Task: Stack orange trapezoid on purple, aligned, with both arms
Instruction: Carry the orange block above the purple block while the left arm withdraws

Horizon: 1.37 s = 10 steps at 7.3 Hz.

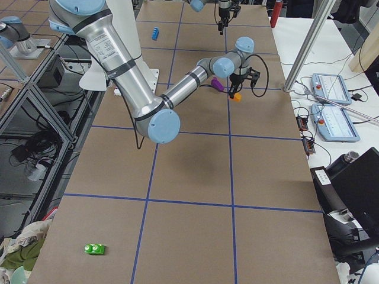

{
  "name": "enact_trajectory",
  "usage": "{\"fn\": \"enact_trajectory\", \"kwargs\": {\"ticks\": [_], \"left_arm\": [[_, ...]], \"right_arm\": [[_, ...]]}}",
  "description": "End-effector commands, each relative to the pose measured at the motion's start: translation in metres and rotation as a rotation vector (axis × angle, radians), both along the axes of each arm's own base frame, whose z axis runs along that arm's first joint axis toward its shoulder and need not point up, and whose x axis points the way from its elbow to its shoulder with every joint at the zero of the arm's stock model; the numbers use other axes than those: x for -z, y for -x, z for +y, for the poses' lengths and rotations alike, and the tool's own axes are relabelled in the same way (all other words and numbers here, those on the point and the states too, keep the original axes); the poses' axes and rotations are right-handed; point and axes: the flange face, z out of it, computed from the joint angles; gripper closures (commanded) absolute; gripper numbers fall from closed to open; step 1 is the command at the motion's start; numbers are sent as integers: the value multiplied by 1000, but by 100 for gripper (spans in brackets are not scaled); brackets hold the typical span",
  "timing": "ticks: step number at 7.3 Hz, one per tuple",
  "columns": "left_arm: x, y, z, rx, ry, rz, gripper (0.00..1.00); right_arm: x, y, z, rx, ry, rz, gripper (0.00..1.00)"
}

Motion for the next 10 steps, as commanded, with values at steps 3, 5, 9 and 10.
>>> {"fn": "enact_trajectory", "kwargs": {"ticks": [3,5,9,10], "left_arm": [[-94,128,13,-39,13,-39,0],[-94,127,14,-40,13,-39,0],[-96,126,14,-43,16,-41,0],[-97,125,14,-43,18,-42,0]], "right_arm": [[76,132,57,-233,288,45,100],[65,182,90,-286,337,92,100],[62,197,86,-298,347,60,100],[61,197,84,-301,347,62,100]]}}
